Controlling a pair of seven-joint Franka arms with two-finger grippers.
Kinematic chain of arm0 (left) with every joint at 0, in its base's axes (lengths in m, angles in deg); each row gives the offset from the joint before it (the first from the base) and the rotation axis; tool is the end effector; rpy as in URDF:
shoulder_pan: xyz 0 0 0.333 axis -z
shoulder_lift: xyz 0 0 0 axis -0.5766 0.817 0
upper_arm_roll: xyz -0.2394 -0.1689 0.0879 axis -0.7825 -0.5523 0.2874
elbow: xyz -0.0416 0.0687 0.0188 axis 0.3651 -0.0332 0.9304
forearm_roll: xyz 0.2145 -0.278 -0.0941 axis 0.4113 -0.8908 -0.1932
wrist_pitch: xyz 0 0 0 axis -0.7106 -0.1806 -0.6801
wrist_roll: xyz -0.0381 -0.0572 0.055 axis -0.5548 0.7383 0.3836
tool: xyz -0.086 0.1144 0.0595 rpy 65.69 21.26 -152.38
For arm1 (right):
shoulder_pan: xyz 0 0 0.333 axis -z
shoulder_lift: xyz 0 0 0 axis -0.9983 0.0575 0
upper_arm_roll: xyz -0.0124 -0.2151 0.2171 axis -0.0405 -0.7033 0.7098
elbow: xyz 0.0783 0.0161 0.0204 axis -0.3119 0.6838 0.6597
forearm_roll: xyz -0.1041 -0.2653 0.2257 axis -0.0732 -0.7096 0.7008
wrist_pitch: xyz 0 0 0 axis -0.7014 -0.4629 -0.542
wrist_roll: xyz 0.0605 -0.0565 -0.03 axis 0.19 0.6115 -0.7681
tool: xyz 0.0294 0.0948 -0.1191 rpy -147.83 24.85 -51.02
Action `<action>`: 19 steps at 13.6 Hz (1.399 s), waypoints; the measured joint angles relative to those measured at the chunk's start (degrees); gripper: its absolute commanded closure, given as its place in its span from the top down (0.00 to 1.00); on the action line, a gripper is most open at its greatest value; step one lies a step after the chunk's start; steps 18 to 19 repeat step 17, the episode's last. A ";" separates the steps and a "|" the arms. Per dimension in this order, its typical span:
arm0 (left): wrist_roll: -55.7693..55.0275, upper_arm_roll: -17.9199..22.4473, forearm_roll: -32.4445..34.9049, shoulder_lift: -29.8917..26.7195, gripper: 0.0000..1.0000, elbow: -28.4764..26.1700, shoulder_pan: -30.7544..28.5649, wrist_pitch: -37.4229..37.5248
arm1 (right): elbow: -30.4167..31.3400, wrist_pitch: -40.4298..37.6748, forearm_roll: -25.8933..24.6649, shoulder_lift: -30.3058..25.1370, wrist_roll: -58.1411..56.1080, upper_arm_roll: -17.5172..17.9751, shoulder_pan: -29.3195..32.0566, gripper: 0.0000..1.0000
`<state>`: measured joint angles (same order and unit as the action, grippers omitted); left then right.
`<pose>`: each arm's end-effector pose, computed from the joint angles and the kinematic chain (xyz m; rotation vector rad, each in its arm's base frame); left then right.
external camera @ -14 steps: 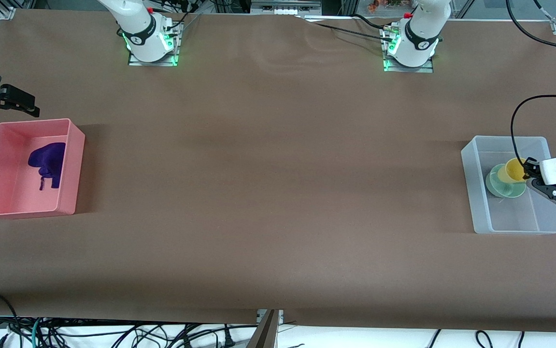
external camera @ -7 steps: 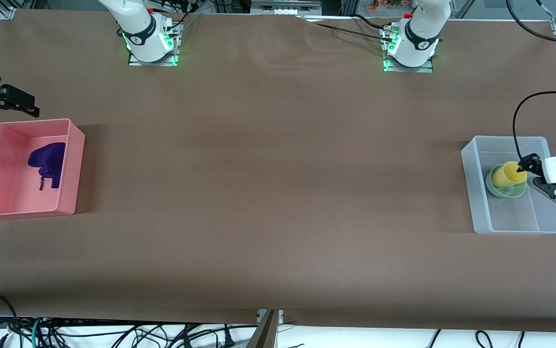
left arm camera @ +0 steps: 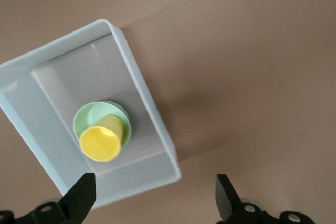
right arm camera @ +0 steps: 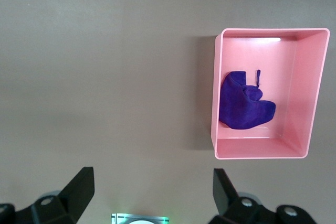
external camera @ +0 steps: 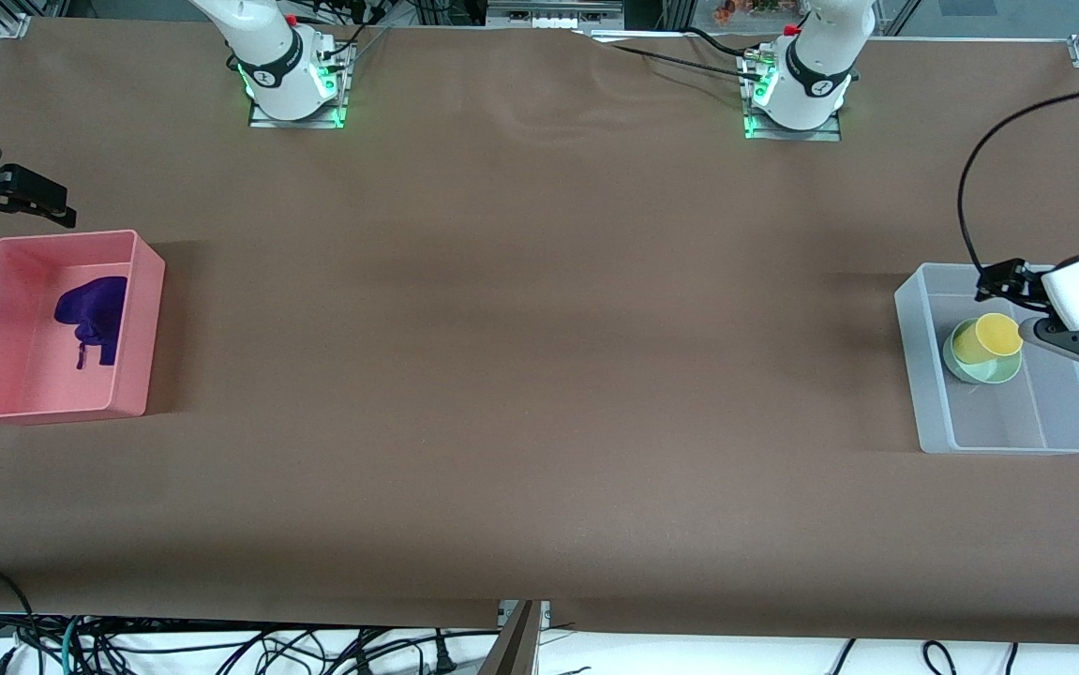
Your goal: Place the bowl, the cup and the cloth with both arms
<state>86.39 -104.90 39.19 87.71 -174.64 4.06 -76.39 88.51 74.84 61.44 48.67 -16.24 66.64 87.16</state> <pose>0.5646 0.0753 0.4374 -3.0402 0.5299 0.3196 0.5279 -0.0338 0.5492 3.1161 0.1094 -0.1671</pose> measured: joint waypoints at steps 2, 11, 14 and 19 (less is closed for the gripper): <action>-5.14 -3.75 -1.13 -0.24 1.00 5.29 0.09 6.57 | 0.00 0.00 0.00 0.00 0.00 0.00 0.00 1.00; -16.05 22.10 -13.41 -10.00 1.00 0.97 25.52 4.05 | -0.01 0.00 0.00 0.01 0.00 0.00 0.00 1.00; -16.88 24.56 -12.41 -13.98 1.00 -6.78 28.44 -0.51 | -0.01 0.00 0.00 0.01 0.00 -0.01 0.01 1.00; -19.44 25.00 -10.22 -16.06 1.00 -8.49 29.92 -0.84 | -0.01 0.00 0.00 0.01 0.00 -0.01 0.01 1.00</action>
